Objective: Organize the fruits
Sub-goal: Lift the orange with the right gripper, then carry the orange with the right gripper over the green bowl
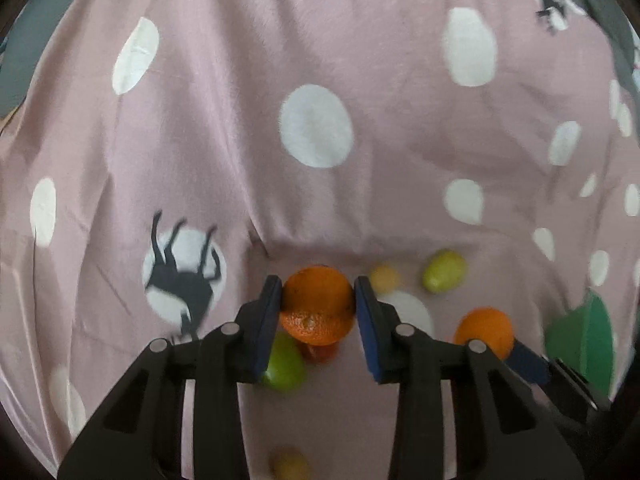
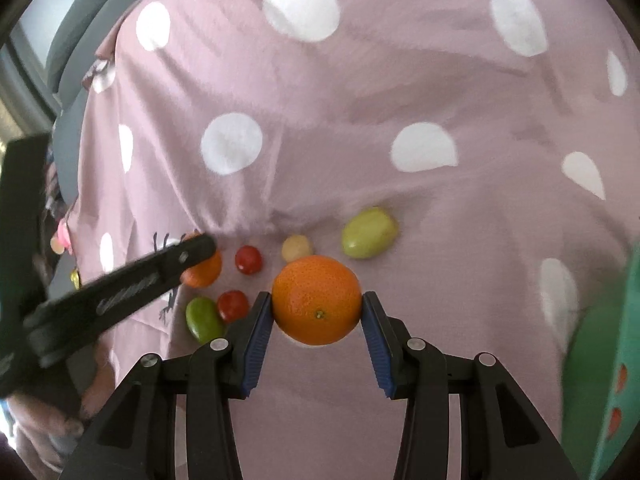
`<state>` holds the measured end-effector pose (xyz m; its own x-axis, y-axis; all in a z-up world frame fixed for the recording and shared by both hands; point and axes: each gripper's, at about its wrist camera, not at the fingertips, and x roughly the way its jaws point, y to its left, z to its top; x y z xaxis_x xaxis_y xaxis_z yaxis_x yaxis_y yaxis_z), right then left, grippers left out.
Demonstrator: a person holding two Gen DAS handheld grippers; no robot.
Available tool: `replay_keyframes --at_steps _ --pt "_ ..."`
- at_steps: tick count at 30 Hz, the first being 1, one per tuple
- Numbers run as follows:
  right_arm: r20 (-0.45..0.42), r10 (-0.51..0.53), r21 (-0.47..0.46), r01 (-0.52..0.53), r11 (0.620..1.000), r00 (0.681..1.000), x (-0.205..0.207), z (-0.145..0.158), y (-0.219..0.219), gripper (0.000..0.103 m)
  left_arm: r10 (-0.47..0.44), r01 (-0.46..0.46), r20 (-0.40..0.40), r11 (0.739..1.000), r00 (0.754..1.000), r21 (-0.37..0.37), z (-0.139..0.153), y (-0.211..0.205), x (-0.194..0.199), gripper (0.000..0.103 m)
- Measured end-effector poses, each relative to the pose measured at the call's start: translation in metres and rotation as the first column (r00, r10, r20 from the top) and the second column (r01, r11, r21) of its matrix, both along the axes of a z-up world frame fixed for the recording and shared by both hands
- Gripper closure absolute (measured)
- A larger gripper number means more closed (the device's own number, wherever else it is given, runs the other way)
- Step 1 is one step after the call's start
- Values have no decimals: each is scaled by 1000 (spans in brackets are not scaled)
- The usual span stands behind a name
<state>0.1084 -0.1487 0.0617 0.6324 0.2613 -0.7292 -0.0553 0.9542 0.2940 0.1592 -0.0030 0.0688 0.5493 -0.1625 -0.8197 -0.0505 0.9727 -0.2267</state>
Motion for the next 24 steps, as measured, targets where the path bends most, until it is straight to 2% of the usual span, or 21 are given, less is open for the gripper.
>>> replay_keyframes --at_steps 5,7,11,15,20,24 --pt "52 -39 6 39 999 998 -23 13 -10 57 -41 38 71 999 997 36 19 -13 -41 66" --pt "82 -55 5 55 998 995 -39 16 -16 57 -30 27 91 999 995 28 21 -9 -55 66" --pt "101 -96 -8 98 995 990 -67 12 -26 57 -30 29 81 999 996 17 15 -8 -83 66" --pt "113 -131 -16 133 991 985 -86 12 -36 57 -72 73 94 997 993 -7 21 -18 -99 66" --pt "163 -142 -12 146 989 976 -98 26 -45 57 -107 105 143 994 984 24 36 -37 -113 66" --pt "204 -173 -15 180 984 964 -106 37 -58 57 -141 140 166 990 976 18 46 -55 -122 66"
